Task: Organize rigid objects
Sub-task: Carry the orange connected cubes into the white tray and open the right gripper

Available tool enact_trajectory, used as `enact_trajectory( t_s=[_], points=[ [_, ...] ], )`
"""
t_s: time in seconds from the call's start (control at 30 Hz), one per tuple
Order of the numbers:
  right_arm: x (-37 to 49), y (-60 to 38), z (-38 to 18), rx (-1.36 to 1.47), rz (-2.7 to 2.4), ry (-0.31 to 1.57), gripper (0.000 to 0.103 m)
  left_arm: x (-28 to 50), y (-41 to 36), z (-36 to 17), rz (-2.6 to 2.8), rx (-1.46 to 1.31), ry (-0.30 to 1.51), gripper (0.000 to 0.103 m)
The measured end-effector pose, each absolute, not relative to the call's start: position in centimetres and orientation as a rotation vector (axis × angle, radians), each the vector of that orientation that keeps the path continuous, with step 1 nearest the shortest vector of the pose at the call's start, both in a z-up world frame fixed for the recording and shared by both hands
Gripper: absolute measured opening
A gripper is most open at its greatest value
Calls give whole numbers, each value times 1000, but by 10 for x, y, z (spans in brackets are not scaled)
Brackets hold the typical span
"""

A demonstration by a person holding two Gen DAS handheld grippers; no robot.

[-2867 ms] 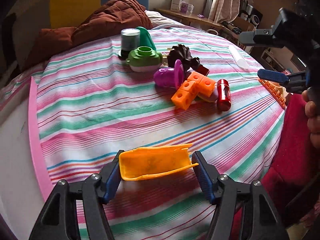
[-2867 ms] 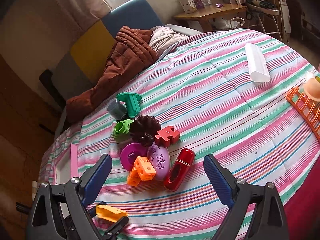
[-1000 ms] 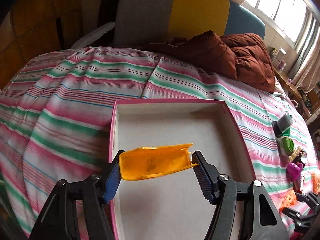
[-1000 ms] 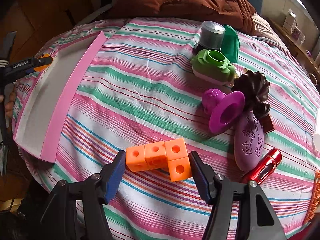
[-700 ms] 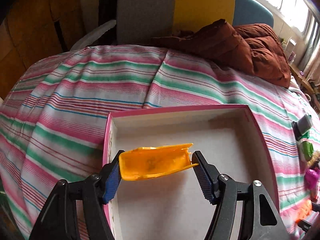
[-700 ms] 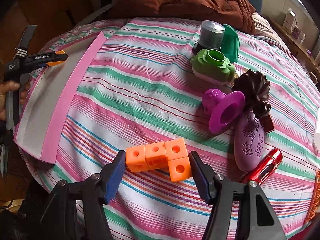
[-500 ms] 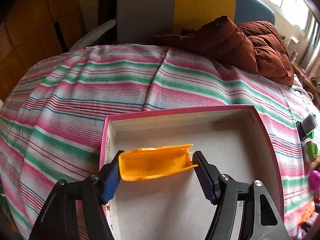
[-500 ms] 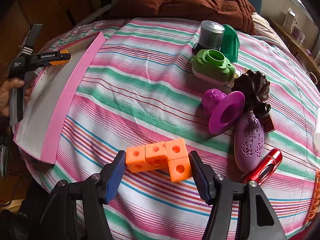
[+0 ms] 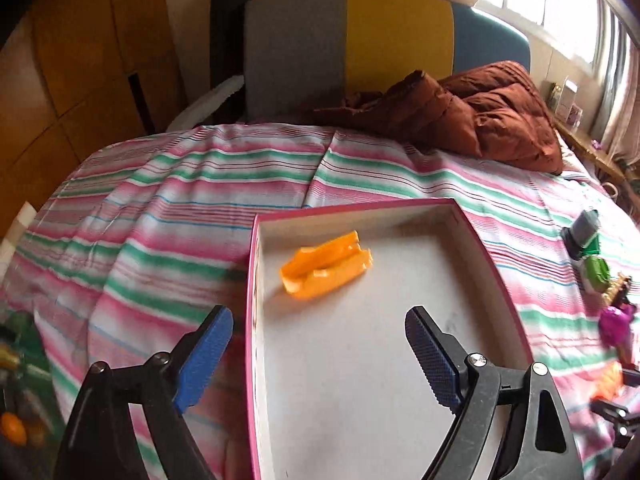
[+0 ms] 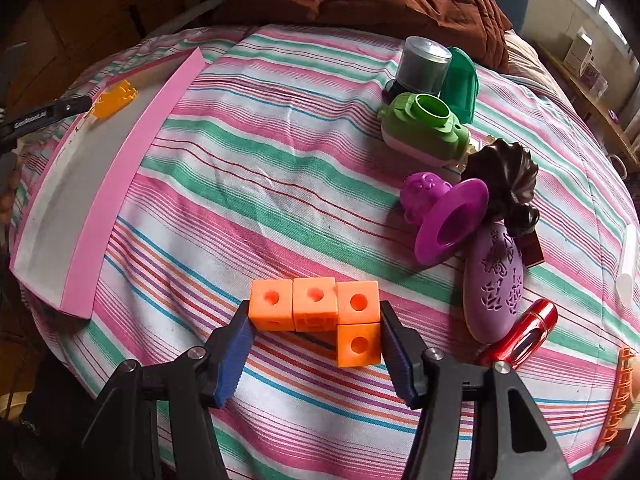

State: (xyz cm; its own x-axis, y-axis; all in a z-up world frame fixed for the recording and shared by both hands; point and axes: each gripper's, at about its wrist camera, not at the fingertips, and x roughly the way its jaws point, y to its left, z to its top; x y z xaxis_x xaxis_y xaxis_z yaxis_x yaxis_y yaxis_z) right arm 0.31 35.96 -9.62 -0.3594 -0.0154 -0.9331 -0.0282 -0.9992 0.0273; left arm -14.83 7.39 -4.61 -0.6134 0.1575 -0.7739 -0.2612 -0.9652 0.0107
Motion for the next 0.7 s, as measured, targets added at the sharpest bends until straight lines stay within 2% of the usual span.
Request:
enact_trajectory(
  t_s=[0.33, 0.7],
  points=[
    [2, 361, -96, -1772, 2582, 64, 60, -64, 77, -35, 2625, -1203, 124, 92],
    [0, 370, -87, -1714, 2615, 124, 61, -31, 90, -33, 2601, -1189, 183, 94]
  ],
)
